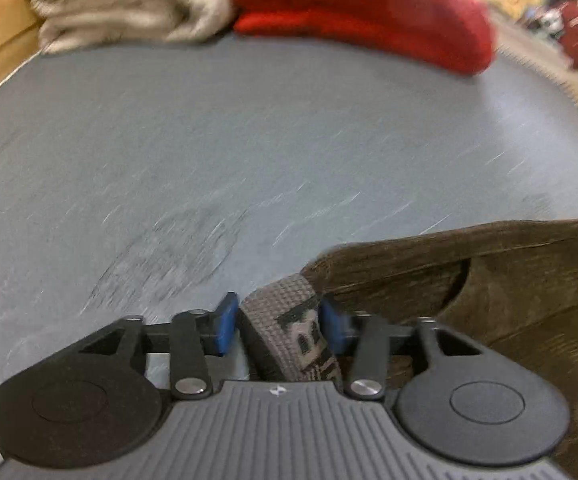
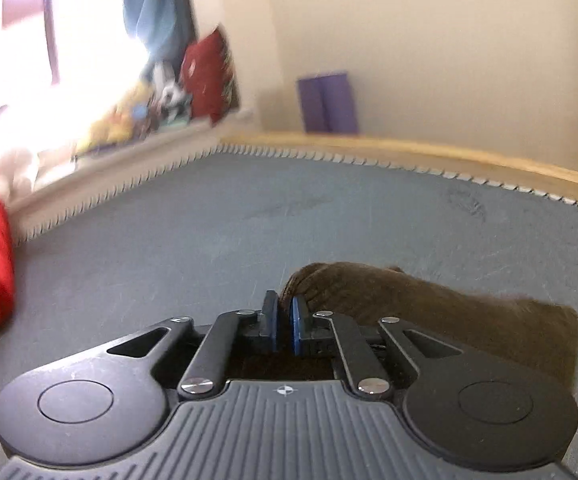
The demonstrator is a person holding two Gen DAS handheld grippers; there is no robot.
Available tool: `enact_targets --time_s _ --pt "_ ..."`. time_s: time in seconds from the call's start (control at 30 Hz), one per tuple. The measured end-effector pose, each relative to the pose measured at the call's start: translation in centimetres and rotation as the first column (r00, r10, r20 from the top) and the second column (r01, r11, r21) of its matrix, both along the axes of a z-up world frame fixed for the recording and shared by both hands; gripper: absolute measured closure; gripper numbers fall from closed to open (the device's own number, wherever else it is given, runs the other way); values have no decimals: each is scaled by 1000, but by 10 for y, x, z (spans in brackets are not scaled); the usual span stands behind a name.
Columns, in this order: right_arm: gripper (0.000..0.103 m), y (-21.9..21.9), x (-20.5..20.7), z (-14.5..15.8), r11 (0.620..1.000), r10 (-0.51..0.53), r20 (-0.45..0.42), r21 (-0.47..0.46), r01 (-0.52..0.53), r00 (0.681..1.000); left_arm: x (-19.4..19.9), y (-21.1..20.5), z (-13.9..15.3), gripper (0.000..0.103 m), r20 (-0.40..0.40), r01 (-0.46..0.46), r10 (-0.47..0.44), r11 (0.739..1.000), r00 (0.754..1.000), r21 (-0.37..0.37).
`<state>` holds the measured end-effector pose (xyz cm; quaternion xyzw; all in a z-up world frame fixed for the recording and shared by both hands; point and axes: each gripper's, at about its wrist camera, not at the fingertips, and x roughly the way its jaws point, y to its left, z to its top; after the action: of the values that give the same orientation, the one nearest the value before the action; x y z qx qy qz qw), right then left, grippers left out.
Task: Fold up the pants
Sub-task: 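Grasp the waistband with the left tool while the right tool holds the cuff, then lay the pants flat on the mattress and open both tools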
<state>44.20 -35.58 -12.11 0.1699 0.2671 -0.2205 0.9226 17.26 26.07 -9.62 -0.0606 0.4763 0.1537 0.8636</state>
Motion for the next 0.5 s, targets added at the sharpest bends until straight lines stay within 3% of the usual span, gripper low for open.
enact_targets --time_s 0.07,0.13,0.2,0.27,0.33,0.4,0.47,0.5 --pt "62 2 -10 -1 1000 -25 -36 13 25 999 0 -4 7 46 6 -33 33 996 999 83" --pt "62 2 -21 8 999 -6 -32 35 7 999 -5 -13 27 46 45 -42 36 989 998 141" --pt "61 9 -31 26 998 45 -2 37 -45 999 -13 -23 46 47 115 11 -21 996 993 86" --pt "60 16 -43 49 994 100 39 35 -102 994 -18 -44 47 57 120 153 -151 988 981 -10" --pt "59 25 -62 73 986 156 95 38 -160 983 -20 -67 33 78 66 300 -296 951 953 -70" --pt "57 34 -86 96 976 210 141 25 -216 967 -26 -86 8 87 -46 384 -385 923 922 -34" --pt "55 42 -110 117 965 257 171 12 -263 951 -30 -91 -24 91 -206 383 -370 924 906 26" --pt "55 44 -121 125 958 280 184 5 -285 942 -36 -92 -35 93 -226 377 -356 925 907 55"
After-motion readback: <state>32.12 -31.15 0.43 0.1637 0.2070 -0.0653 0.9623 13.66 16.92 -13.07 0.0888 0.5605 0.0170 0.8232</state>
